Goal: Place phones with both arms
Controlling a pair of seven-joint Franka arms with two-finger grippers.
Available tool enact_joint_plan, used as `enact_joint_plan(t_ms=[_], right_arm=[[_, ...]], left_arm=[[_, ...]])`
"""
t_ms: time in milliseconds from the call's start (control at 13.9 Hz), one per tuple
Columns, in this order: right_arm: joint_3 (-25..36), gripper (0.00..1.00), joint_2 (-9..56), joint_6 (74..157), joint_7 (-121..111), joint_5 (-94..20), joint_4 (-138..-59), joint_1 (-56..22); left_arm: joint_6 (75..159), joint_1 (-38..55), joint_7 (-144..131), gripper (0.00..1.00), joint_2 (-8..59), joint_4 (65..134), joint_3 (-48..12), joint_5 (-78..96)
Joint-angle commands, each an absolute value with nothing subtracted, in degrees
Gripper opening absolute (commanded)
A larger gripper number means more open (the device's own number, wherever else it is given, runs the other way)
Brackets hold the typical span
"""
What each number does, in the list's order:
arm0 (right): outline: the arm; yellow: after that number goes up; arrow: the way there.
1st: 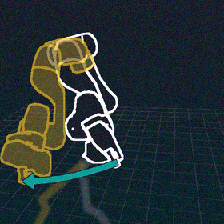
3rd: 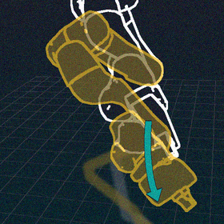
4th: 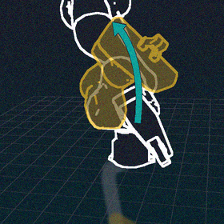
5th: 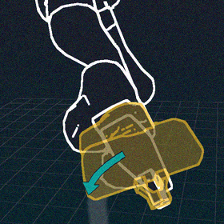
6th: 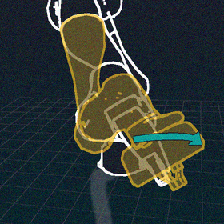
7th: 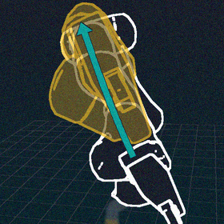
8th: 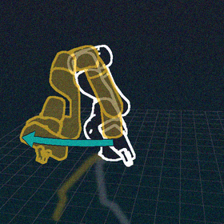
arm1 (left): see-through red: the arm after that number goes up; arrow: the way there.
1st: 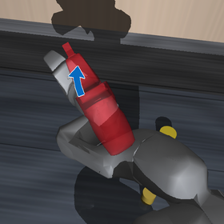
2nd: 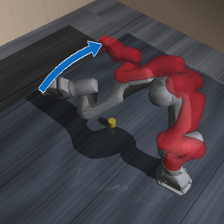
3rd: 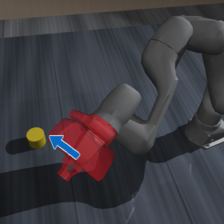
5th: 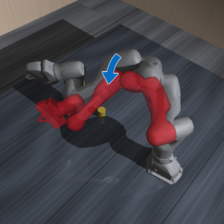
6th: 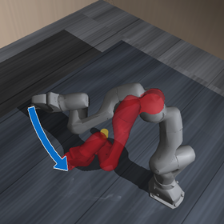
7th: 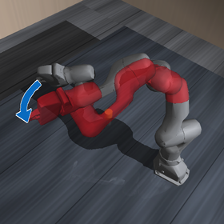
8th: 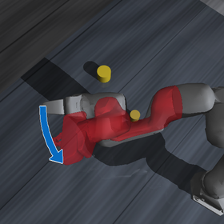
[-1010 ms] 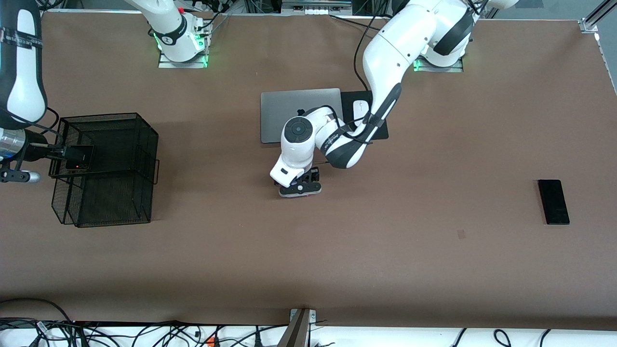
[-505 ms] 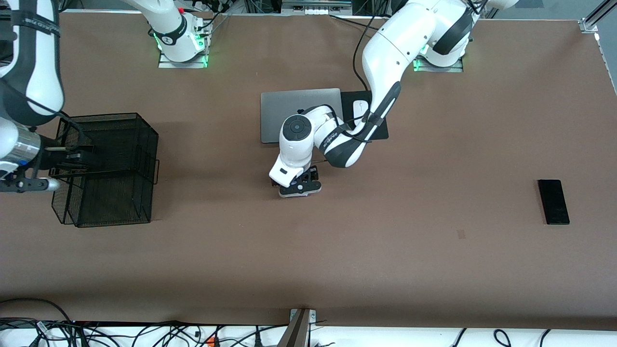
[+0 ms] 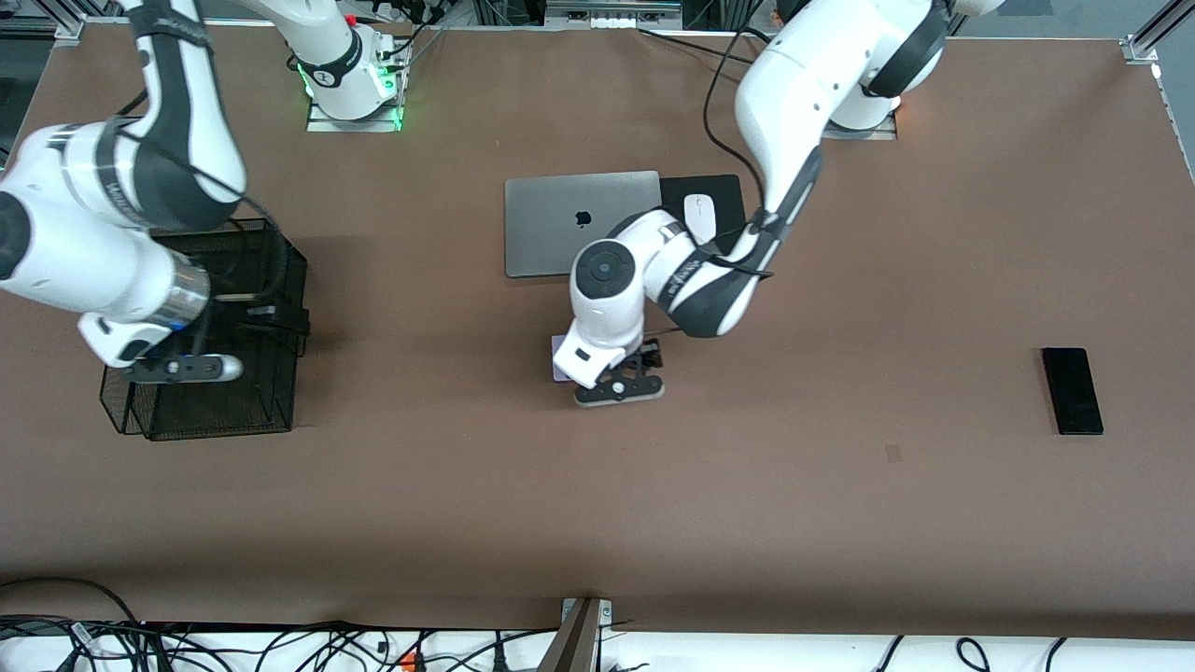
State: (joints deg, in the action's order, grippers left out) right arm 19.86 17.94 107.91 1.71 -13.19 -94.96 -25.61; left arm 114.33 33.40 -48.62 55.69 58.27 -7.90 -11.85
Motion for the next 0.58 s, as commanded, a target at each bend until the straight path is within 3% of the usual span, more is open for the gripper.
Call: enact_joint_plan(t_ms=[0,288,505], right_arm=[[17.41,1.0,22.57,108.37,7.98,-14.15,-90.1,-28.02],[16.79,1.0,31.35,109.15,11.78,-14.24,-81.06,-33.38],[16.79,1.0,36.9,116.6,14.05,-14.24,-78.31,-37.87]], left_arm=[[109.26,30.51,-38.97,1.0,52.04,59.76,-8.0,-10.72],[102.58,26.03,-29.64,1.0,49.75,60.12,-8.09,-10.72],[97.83,22.6,-22.96,1.0,48.87,60.38,-8.0,-11.07]])
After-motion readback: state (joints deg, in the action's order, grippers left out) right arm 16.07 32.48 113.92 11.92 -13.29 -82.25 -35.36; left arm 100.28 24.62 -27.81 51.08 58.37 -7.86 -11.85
